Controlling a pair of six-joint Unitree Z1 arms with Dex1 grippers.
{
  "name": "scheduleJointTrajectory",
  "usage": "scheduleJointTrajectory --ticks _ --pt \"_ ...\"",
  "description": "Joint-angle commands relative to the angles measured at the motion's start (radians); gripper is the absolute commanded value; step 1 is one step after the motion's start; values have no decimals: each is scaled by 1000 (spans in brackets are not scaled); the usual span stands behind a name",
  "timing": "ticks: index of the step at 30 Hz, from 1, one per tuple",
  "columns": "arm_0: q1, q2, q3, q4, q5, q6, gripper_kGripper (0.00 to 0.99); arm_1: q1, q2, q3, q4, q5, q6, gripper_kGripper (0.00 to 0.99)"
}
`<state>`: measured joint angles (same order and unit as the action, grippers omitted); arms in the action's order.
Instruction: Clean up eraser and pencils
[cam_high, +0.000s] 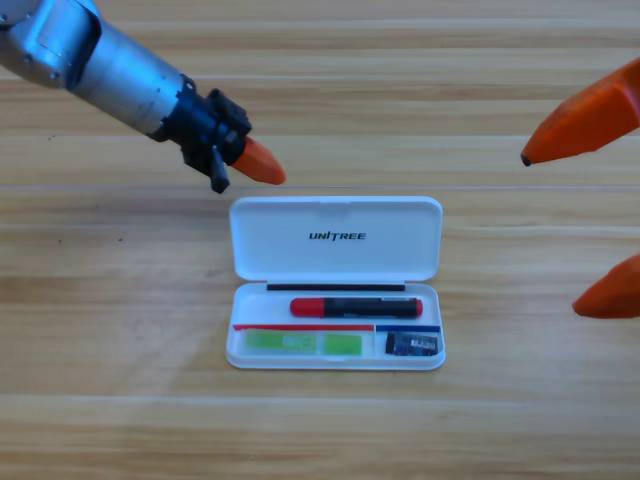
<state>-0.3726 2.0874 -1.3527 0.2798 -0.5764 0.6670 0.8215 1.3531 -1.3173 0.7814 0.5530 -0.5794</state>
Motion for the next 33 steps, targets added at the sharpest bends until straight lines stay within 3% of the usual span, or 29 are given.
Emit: scheduleJointTrajectory --ticks 1,25,33 --pt "-46 56 23 -7 9 0 0 7 28 33 -17 15 6 943" --pt "-154 -124 109 179 13 68 0 21 29 36 -17 25 12 943" --pt "-190 -147 162 159 52 74 0 21 29 38 -17 31 13 943"
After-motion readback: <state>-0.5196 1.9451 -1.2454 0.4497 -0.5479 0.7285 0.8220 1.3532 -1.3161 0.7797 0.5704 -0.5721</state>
